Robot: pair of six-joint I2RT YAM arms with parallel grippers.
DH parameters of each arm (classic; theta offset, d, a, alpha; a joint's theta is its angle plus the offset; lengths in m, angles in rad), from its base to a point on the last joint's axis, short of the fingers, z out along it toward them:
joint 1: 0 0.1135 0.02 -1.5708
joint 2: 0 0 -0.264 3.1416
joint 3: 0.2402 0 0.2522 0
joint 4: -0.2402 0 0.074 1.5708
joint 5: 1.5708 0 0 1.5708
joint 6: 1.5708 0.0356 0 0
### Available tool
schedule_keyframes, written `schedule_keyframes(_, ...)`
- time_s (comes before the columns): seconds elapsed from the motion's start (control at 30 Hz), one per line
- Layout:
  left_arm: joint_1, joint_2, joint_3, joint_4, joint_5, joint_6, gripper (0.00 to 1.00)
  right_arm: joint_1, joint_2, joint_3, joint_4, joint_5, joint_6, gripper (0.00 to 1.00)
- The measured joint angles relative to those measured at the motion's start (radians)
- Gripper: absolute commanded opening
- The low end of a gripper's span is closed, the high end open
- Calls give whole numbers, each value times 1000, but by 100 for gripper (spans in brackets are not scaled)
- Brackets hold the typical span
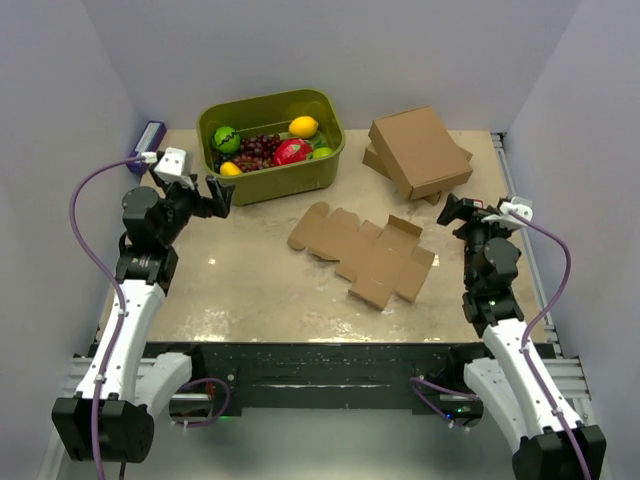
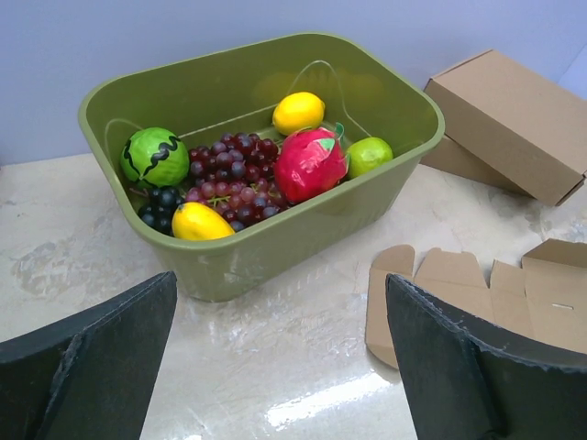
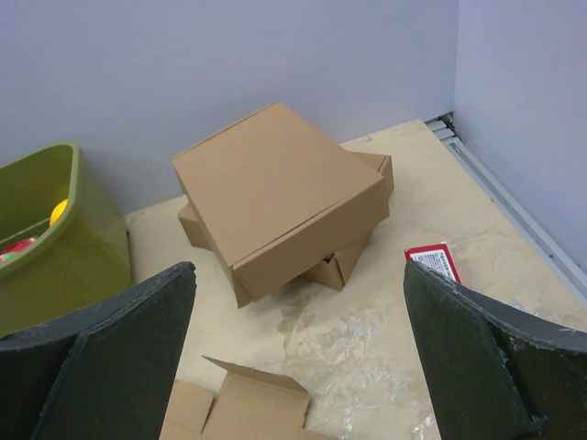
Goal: Fold the paper box
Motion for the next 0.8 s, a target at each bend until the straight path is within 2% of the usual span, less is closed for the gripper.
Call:
schedule_keyframes(0.53,0,-13,-19,33,46,-37,100,0,29,122,-192,-64,48,98)
schedule_keyframes(0.7,-10,78,82,-46,53,-55,98,0,102,184,-290,-182,123,97)
schedule_keyframes(0.8,-61,123,147,-52,71,-79,98,0,169,218,-364,-260,187,96)
